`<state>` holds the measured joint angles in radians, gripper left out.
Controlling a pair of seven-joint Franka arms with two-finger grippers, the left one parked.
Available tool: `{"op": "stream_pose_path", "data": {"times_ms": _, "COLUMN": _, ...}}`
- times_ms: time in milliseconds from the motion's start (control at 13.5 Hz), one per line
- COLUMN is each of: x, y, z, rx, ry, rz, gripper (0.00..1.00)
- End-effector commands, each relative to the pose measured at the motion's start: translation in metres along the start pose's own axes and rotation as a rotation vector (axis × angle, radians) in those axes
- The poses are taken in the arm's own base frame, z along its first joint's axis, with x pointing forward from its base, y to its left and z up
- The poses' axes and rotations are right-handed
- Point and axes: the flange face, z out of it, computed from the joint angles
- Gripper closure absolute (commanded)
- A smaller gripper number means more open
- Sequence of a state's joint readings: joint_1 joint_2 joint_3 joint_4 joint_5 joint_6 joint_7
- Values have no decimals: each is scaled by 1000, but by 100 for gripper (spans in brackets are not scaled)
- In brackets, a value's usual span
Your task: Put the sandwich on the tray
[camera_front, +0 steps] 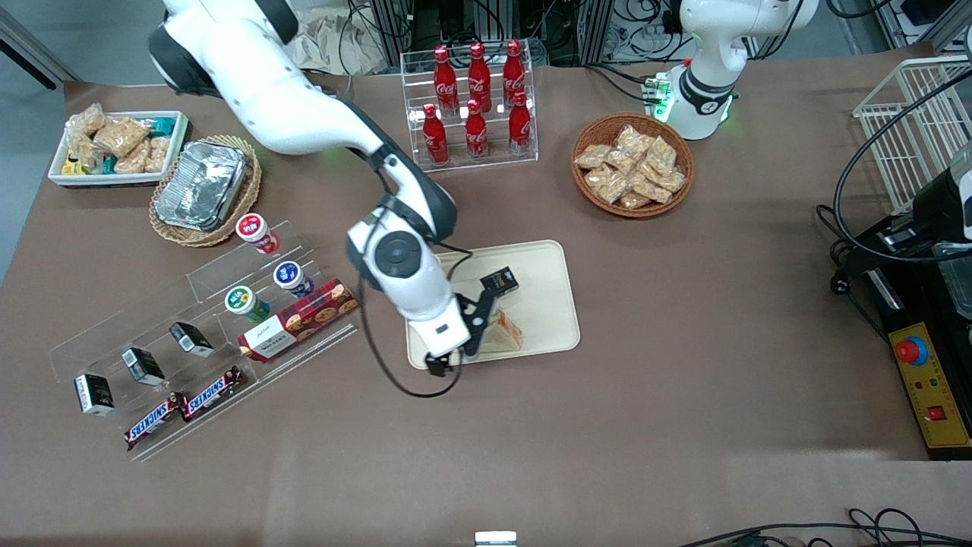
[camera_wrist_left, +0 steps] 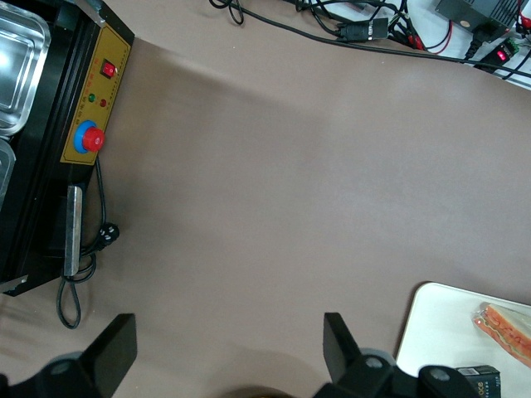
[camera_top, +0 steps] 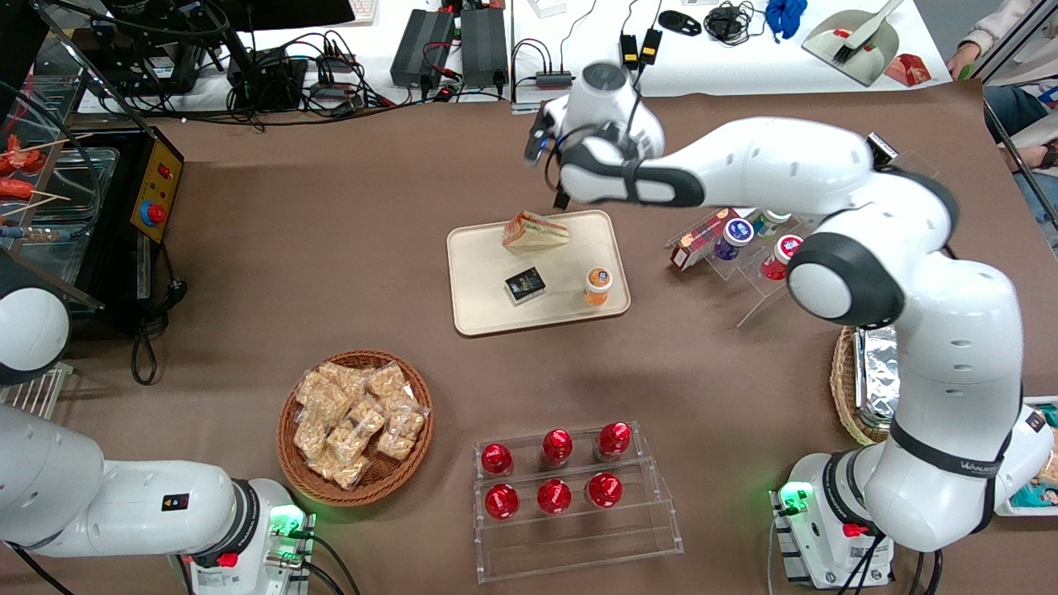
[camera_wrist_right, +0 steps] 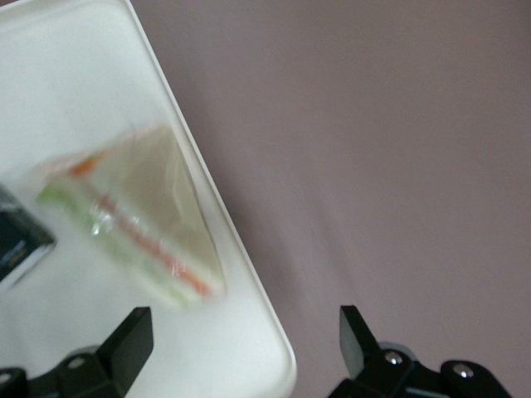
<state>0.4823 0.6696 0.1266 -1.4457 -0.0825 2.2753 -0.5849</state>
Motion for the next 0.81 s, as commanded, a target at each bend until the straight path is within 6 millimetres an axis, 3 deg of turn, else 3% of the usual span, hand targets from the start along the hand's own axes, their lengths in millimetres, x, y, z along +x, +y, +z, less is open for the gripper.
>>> {"op": "stream_pose_path", "data": {"times_ms": 0, "x": -26, "y": 12, "z": -76, "rx": 40, "ry": -59, "rz": 123, "gripper": 0}}
{"op": "stream_pose_path", "data": {"times_ms": 295, "x": -85, "y": 38, "z": -184, "rx": -30, "ry": -189, "rz": 401, "gripper": 0}}
{"op": "stream_pose_path", "data": {"times_ms": 517, "x": -148, "y": 75, "z": -242, "rx": -76, "ry": -211, "rz": 639, "gripper": 0}}
{"op": "stream_pose_path", "data": {"times_ms": 738, "x": -223, "y": 121, "z": -286, "rx": -121, "ry": -180, "rz": 791, "gripper": 0}}
